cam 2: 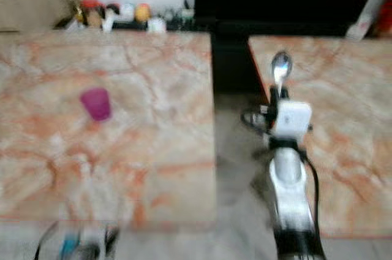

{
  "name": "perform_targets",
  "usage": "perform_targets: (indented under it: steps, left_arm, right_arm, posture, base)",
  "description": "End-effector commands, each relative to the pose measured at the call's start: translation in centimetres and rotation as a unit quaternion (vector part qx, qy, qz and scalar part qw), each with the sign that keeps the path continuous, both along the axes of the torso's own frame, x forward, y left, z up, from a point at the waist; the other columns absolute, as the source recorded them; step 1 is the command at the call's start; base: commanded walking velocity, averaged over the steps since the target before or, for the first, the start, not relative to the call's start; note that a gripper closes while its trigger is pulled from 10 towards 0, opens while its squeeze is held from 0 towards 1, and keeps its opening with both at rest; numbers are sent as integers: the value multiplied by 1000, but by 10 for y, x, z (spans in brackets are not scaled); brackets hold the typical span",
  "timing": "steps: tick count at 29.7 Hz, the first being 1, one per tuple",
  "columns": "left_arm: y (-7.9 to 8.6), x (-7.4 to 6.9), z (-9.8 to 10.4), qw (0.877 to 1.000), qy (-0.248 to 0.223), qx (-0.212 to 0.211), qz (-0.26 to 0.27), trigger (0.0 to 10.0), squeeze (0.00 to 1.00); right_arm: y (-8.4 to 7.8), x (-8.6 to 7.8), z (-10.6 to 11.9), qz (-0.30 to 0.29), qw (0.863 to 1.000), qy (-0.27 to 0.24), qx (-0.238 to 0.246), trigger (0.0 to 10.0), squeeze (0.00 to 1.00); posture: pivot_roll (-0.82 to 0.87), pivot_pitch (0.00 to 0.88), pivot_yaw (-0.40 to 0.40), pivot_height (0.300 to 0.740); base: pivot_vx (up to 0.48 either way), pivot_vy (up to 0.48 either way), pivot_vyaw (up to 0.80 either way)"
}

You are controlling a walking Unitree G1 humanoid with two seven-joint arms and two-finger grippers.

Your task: Setting the table

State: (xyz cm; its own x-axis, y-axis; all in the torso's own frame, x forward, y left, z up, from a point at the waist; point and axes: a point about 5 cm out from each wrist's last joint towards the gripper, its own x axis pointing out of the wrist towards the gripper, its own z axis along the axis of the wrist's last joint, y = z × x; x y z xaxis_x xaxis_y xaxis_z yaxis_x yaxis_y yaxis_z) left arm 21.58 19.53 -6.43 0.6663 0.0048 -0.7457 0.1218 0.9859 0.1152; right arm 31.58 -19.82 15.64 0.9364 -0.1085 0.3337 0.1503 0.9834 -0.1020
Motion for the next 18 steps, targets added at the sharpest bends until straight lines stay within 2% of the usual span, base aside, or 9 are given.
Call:
perform_targets:
  steps: [1,18]
  left_arm:
    - [0,-3,-2,1000,8,2,-1,10000,0]
    - [1,-6,-4,1000,12,2,3,10000,0]
  right_arm:
    - [-4,-1,5,-11,1000,-10,-3,10000,0]
    - [-4,0,5,-9,1000,-7,4,10000,0]
  posture:
    - [-46,0,41,740]
    - [-43,0,36,740]
  base:
    - [0,-480,0]
    - [0,-480,0]
